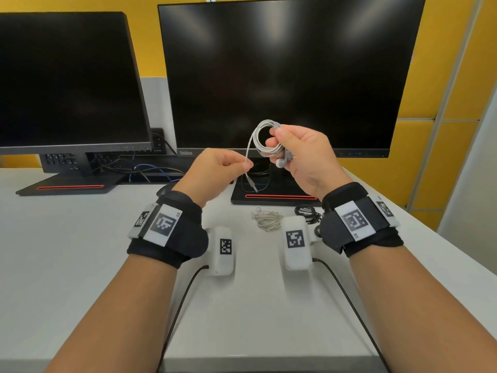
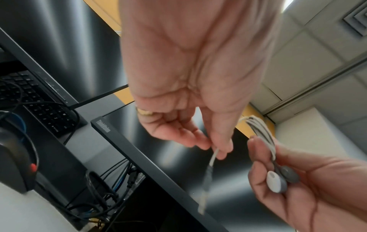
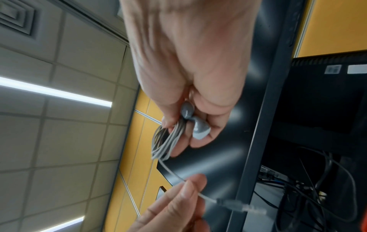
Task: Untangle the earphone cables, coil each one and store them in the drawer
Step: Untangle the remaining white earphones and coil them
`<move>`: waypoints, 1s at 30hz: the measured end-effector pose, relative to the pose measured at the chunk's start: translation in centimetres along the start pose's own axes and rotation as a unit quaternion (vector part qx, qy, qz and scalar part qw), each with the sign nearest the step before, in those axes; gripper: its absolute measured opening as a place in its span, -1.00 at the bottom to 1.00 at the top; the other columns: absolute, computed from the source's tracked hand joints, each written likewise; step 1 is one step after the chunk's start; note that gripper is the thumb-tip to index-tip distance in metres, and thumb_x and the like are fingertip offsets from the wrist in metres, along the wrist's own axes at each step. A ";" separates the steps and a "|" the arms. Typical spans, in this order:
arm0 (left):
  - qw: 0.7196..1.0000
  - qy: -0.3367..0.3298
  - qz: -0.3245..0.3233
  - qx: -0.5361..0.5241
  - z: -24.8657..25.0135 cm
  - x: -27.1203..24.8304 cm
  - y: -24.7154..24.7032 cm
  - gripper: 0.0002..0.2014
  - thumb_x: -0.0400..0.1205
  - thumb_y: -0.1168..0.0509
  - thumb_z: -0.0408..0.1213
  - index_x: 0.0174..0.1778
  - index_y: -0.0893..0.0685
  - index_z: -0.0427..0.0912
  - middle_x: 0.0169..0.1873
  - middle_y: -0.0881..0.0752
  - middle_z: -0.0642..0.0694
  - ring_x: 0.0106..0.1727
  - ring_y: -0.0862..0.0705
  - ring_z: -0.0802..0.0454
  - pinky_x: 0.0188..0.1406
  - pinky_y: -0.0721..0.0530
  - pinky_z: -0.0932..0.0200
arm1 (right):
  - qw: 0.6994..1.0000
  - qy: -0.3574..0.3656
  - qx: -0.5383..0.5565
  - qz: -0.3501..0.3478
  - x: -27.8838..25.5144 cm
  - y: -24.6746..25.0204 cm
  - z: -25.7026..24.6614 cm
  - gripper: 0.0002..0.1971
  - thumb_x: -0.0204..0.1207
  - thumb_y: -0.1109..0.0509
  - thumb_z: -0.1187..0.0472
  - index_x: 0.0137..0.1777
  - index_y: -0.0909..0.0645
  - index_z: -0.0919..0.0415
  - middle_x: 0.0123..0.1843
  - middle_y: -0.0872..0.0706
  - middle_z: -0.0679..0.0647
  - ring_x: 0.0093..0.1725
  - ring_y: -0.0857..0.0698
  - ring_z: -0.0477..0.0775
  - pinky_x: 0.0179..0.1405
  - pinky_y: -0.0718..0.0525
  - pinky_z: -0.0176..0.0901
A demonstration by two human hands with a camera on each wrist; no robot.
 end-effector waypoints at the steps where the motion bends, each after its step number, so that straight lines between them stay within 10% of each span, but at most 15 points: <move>1: 1.000 -0.004 0.007 0.001 -0.1 0.0 0.0 -0.84 0.67 -0.30 -0.17 0.07 -0.77 -0.05 -0.18 -0.70 0.17 -0.13 -0.62 0.29 -0.22 -0.48 0.45 | 1.000 -0.011 -0.004 -0.022 -0.1 -0.2 0.1 -0.83 0.70 -0.25 0.27 0.13 -0.67 0.26 -0.20 -0.75 0.08 -0.13 -0.77 0.08 -0.08 -0.73 -0.11; 8: 0.974 0.020 0.038 -0.221 0.1 0.1 0.8 -0.83 0.72 -0.22 -0.31 -0.01 -0.73 -0.22 -0.27 -0.72 -0.09 -0.32 -0.66 0.24 -0.22 -0.70 0.38 | 0.988 -0.067 -0.101 -0.093 -1.0 -1.3 0.8 -0.81 0.69 -0.27 0.26 0.14 -0.69 0.29 -0.03 -0.78 0.25 -0.10 -0.77 0.13 0.19 -0.70 0.18; 23: 0.959 0.091 -0.106 -0.246 0.7 -0.6 -0.5 -0.57 0.76 -0.03 0.05 0.07 -0.73 -0.13 -0.06 -0.76 -0.06 -0.05 -0.66 0.10 0.06 -0.58 0.12 | 0.994 -0.001 -0.111 -0.011 -0.7 -1.4 0.5 -0.84 0.65 -0.36 0.22 0.12 -0.74 0.22 -0.14 -0.82 0.09 -0.16 -0.77 -0.04 -0.21 -0.74 -0.20; 30: 0.951 0.075 -0.121 -0.276 0.9 -0.7 -0.8 -0.87 0.64 -0.31 -0.47 0.05 -0.62 -0.20 -0.26 -0.72 -0.12 -0.27 -0.71 0.10 -0.24 -0.72 0.28 | 0.990 0.039 -0.137 0.002 -0.8 -1.5 0.0 -0.89 0.65 -0.36 0.20 0.03 -0.74 0.07 -0.16 -0.80 0.03 -0.15 -0.77 -0.08 -0.22 -0.71 -0.22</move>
Point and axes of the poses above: each hand's wrist, its own x-axis towards the middle knuckle, its own y-axis out of the back of the hand, z = x × y, the point moved 4 cm from there along x, towards the middle knuckle
